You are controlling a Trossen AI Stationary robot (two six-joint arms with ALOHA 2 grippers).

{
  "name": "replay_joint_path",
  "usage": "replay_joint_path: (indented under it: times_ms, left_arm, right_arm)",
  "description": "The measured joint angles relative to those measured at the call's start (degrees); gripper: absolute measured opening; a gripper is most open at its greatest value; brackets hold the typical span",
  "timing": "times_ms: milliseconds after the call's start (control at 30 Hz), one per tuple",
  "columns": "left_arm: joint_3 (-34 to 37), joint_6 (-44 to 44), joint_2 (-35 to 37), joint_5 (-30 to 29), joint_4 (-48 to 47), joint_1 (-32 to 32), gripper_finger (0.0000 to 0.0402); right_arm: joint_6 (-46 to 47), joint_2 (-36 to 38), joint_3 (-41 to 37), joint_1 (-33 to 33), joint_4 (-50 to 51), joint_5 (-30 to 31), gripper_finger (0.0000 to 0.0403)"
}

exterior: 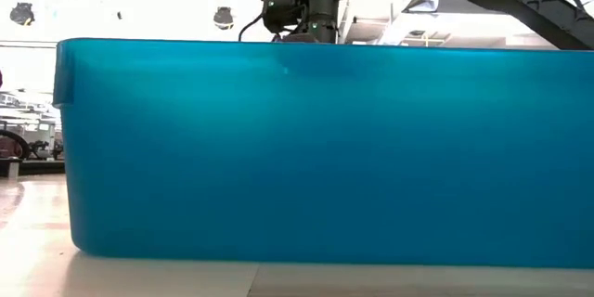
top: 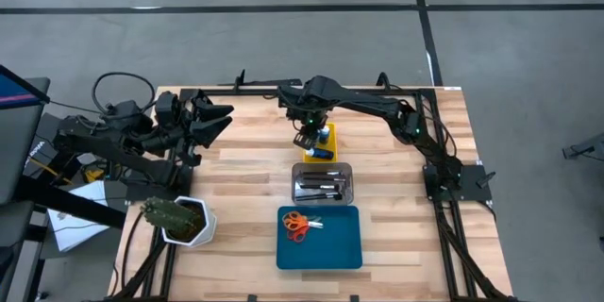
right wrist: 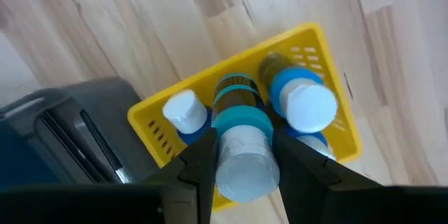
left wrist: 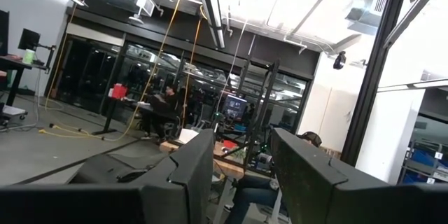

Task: Pick & Place Paint Supplies
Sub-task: Put the blue paint bottle into the yellow bin

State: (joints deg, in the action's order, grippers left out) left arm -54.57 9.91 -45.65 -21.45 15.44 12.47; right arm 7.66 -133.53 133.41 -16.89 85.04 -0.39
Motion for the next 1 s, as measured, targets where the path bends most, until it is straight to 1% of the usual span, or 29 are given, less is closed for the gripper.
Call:
replay_joint_path:
  times_ms: [367,667,767,1000]
  left_arm:
    - [0.0,-0.23,0.01,0.0,0.0,-0.01,0.014]
    - [0.0,-0.5,0.01,0.0,0.0,0.0,0.014]
    - [0.0,-0.48,0.0,0.0,-0.02,0.0,0.014]
    - [0.0,-0.48,0.02,0.0,0.0,0.0,0.014]
  right_arm:
    - [-0.81,-0.11,-0.01,-0.54,0.32,0.19,0.0113]
    - [-1.05,-2.88,-0.14,-0.2,2.27,-0.89,0.0113]
    - [-1.03,-2.62,0.03,0.25,0.03,-0.9,0.0113]
    - [-1.08,-2.69,-0.01,-0.1,-0.01,-0.87,0.0113]
